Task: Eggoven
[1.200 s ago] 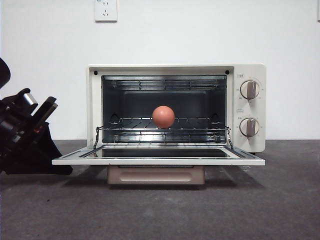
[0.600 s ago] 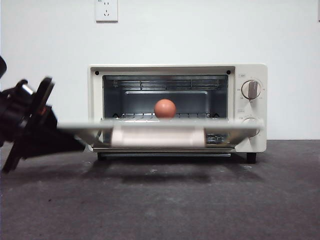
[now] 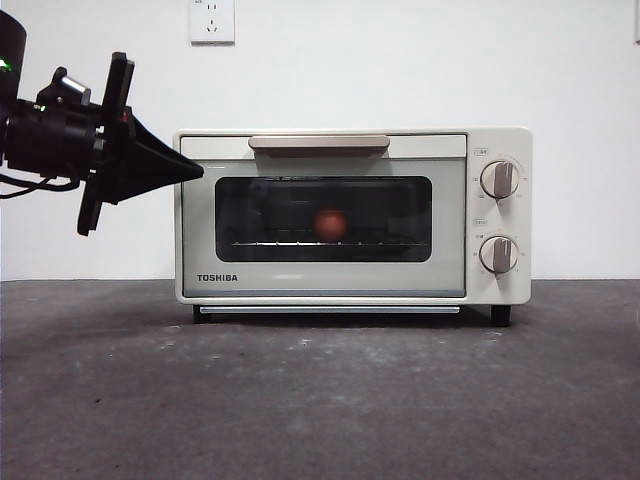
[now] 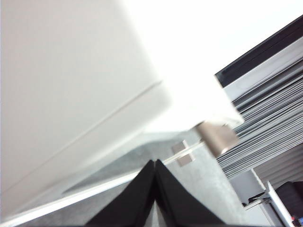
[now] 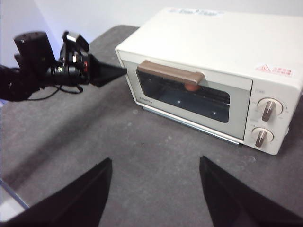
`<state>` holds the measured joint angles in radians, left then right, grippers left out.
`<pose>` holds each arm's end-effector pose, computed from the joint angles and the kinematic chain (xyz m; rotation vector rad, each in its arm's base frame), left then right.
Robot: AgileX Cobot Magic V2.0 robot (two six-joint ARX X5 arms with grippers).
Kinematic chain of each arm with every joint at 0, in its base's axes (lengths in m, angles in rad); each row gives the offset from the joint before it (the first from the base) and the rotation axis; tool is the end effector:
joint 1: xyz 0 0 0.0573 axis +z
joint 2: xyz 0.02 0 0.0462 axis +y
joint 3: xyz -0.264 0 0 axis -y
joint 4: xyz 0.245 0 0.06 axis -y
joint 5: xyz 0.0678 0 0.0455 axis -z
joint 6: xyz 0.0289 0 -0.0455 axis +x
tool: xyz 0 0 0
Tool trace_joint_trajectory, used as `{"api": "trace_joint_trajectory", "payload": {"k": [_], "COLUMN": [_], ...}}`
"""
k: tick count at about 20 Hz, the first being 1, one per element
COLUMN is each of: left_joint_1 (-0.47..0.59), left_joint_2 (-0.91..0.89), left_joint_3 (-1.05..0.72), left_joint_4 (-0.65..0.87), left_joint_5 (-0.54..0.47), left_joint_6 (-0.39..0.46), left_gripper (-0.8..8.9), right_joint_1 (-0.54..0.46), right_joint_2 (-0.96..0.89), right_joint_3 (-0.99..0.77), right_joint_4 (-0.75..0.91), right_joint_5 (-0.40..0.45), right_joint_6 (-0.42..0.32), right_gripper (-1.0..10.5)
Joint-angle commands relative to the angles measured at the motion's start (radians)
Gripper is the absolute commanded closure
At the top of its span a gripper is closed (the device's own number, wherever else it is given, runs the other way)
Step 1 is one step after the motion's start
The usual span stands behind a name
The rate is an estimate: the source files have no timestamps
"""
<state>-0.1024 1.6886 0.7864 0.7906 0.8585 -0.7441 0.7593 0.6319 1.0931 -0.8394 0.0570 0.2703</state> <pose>0.3321 -0.0561 0.2010 -0.7269 0.4605 -0.8761 0.0660 0.0604 0.3865 0.1033 0.4443 0.6393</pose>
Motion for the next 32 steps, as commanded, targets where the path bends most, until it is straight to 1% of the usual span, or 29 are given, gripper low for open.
{"api": "trace_joint_trajectory", "payload": {"k": [1,5,9,12,15,18,21,23,25,27,30,32], "left_joint_1": [-0.001,-0.009,-0.023,-0.042,-0.065,-0.092,-0.118,-0.135,-0.147,-0.153,-0.154,-0.154], "left_joint_2": [0.004,-0.015,-0.057,-0.111,-0.186,-0.289,-0.394,-0.468,-0.538,-0.594,-0.675,-0.72], "left_joint_3": [0.014,0.013,0.013,0.013,0.013,0.014,0.014,0.014,0.014,0.014,0.014,0.014], "left_joint_4": [0.008,-0.007,-0.072,-0.162,-0.293,-0.465,-0.608,-0.694,-0.761,-0.809,-0.88,-0.921], "left_joint_5": [0.002,0.014,0.014,0.013,-0.002,-0.082,-0.172,-0.232,-0.267,-0.283,-0.304,-0.306], "left_joint_6": [-0.018,-0.023,0.005,0.069,0.161,0.28,0.378,0.429,0.469,0.488,0.502,0.508], "left_gripper": [8.07,8.06,8.06,8.06,8.06,8.06,8.06,8.06,8.06,8.06,8.06,8.06], "right_joint_1": [0.011,0.011,0.011,0.011,0.011,0.011,0.011,0.011,0.011,0.011,0.011,0.011], "right_joint_2": [0.006,0.006,0.006,0.006,0.006,0.006,0.006,0.006,0.006,0.002,-0.008,-0.008], "right_joint_3": [0.02,0.02,0.019,0.019,0.018,0.017,0.01,-0.015,-0.058,-0.111,-0.212,-0.286], "right_joint_4": [-0.001,-0.001,-0.011,-0.039,-0.067,-0.074,-0.072,-0.056,-0.022,0.025,0.13,0.224], "right_joint_5": [0.004,0.005,0.031,0.05,0.084,0.117,0.137,0.153,0.165,0.179,0.184,0.179], "right_joint_6": [0.01,0.01,0.01,0.01,0.007,0.002,0.002,0.002,0.002,0.002,0.002,0.002], "right_gripper": [6.5,6.5,6.5,6.6,6.6,6.6,6.6,6.9,7.4,7.9,9.4,9.4]}}
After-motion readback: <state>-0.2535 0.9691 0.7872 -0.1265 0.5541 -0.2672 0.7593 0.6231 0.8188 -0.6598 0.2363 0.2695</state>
